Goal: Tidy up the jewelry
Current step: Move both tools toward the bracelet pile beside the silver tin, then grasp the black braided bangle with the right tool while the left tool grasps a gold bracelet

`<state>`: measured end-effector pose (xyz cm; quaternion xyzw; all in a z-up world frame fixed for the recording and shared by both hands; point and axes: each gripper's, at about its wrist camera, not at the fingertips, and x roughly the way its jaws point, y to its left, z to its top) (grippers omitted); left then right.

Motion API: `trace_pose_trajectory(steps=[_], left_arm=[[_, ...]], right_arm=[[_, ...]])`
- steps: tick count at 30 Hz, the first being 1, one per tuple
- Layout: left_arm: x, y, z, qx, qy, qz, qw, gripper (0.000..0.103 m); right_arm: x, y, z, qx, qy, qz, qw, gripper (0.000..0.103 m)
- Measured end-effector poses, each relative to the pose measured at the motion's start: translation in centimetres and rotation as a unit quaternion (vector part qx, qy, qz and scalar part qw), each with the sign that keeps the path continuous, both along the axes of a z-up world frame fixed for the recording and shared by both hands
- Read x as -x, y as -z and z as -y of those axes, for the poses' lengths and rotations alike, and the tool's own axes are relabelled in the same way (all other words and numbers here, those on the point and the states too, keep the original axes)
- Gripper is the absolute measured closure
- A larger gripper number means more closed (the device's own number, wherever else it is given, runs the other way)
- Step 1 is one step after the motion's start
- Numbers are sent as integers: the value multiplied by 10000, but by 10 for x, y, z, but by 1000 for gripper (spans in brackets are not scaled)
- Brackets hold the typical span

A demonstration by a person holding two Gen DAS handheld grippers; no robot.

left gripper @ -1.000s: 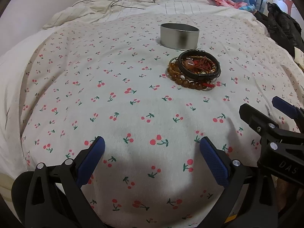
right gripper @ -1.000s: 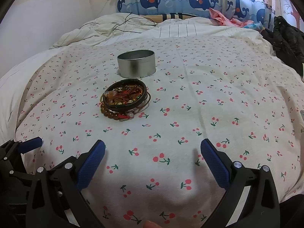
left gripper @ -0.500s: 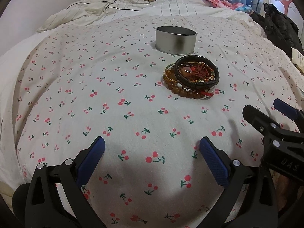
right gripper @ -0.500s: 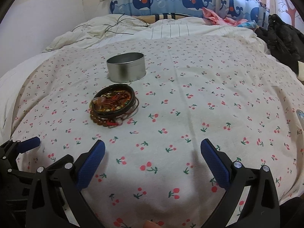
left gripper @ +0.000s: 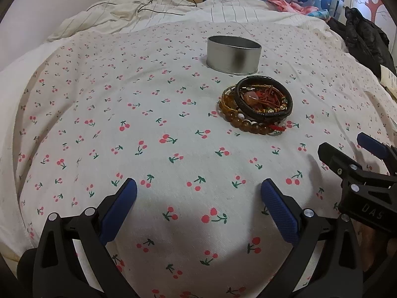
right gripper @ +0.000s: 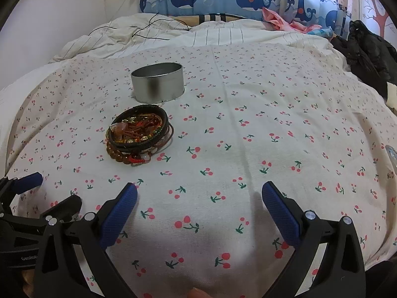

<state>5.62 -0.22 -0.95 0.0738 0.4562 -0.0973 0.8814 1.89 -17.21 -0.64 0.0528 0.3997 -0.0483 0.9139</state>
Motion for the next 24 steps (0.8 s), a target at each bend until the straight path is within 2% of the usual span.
trace_pose_trajectory(steps=[6, 17, 21, 24], left_arm=[[-7, -3, 1, -29, 51, 37, 10000, 6], [-19, -3, 1, 77, 108, 7, 9999, 6], [-38, -15, -5, 1, 95, 117, 9999, 6], [-69, -33, -14, -59, -85, 281, 9996, 6]], right_arm=[[-4, -9, 1, 83, -41, 112, 9999, 6], [-14, -7, 0, 106, -140, -18, 9998, 6], [-29, -27, 9, 85, -371, 132, 9992, 6], [-49, -36, 18, 77, -604, 88, 9981, 6]])
